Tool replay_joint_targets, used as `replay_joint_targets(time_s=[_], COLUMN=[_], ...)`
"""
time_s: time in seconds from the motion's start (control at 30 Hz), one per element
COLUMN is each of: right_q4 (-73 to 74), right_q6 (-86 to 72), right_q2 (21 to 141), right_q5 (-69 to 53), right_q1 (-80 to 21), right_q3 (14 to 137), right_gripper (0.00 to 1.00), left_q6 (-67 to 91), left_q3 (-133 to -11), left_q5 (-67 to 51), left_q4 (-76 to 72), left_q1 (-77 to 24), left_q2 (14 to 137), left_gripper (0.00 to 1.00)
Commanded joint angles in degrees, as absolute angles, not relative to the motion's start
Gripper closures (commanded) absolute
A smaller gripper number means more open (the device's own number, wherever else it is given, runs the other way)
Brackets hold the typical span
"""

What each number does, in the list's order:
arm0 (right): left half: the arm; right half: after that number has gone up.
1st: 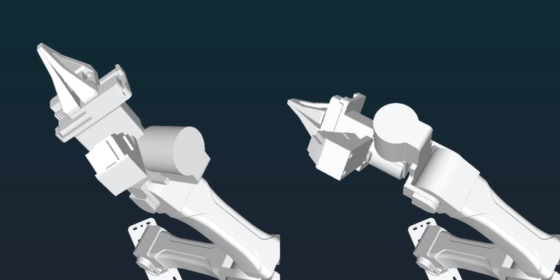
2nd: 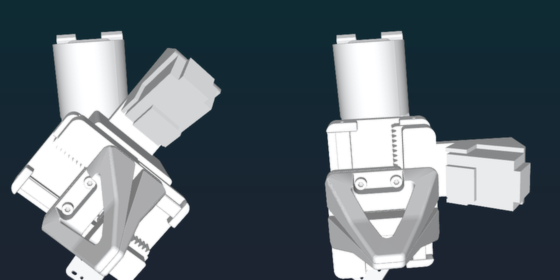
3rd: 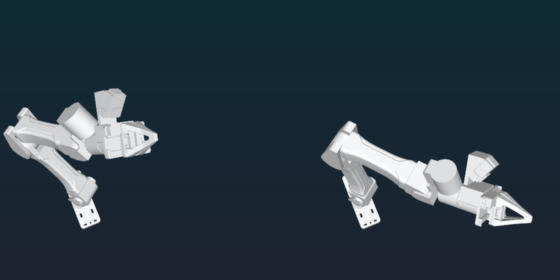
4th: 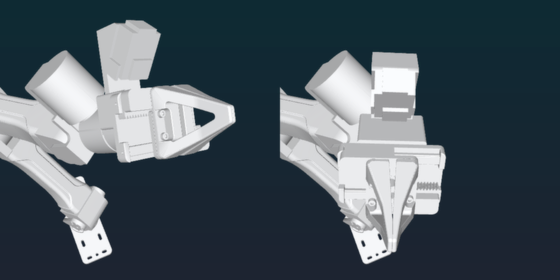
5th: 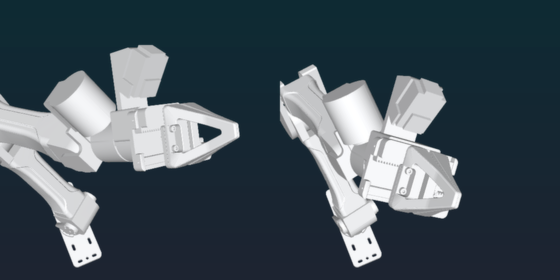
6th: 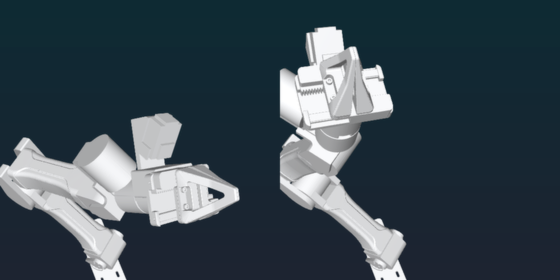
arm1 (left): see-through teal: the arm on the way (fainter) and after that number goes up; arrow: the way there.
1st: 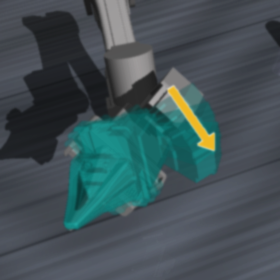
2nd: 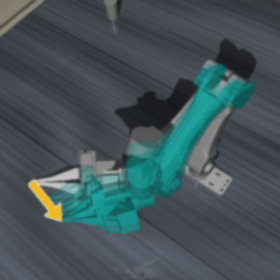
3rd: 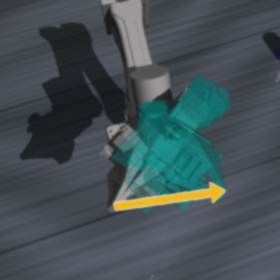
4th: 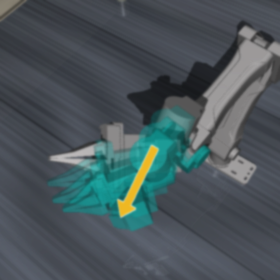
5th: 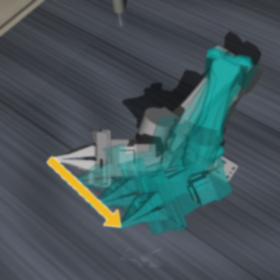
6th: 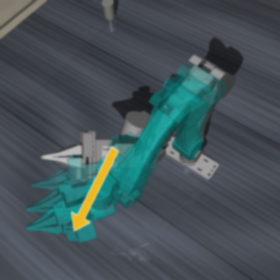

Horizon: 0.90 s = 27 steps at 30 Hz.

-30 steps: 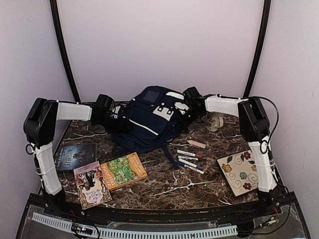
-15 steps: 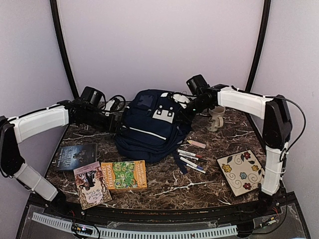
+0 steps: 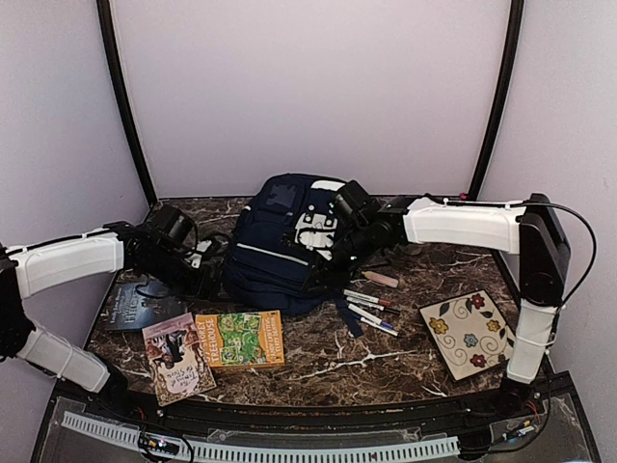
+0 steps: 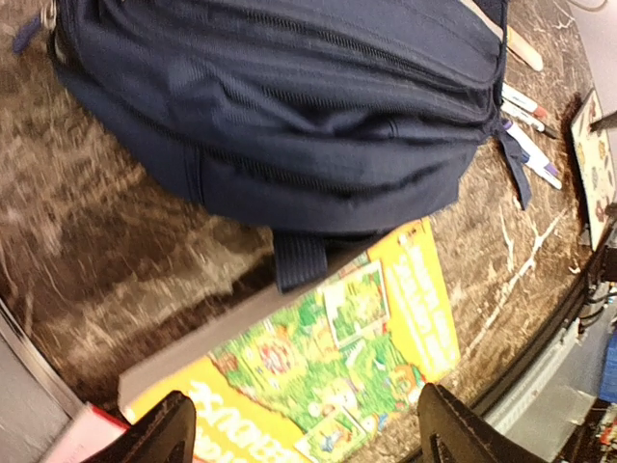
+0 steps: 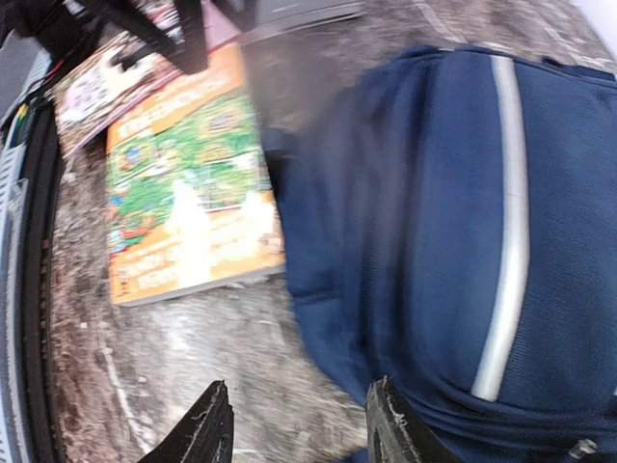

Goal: Pack the student bag
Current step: Move the book to the book.

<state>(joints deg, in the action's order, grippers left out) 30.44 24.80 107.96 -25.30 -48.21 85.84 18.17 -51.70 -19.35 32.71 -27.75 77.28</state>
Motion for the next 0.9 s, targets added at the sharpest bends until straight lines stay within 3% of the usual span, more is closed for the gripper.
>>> replay_joint_targets(time_s=[0.0,0.1,0.33,0.7,0.87], right_q4=[27.45,26.39,23.12,24.11,22.99], right_q6=[24.84,24.42,21.02,14.32,8.78], right_q2=[110.24,112.37,114.99,124.59,128.80], right_q5=[-28.51,-29.39,-32.33,-36.87,-37.00], right_q1=[-52.18,-53.40,-55.61,-58.29,-60.03], right_q3=[84.95,85.14,86.69,100.14,105.91], right_gripper=[0.52,0.52,0.52,0.54,0.49], left_q6=[23.61,28.26,44.04,61.01,60.23], left_q3=[-47.83,-45.24,-46.49,-37.07,-37.39], left_q5=[-22.93,-23.11,-6.03,-2.43,-1.51], left_q4=[36.18,37.42,53.43,59.10,62.11], left_q1=[-28.47,-28.73,-28.70,-28.70,-28.64], left_q2=[71.08,68.19,61.78,49.38,51.02], left_gripper=[0.18,0.21,0.13,0.12,0.07])
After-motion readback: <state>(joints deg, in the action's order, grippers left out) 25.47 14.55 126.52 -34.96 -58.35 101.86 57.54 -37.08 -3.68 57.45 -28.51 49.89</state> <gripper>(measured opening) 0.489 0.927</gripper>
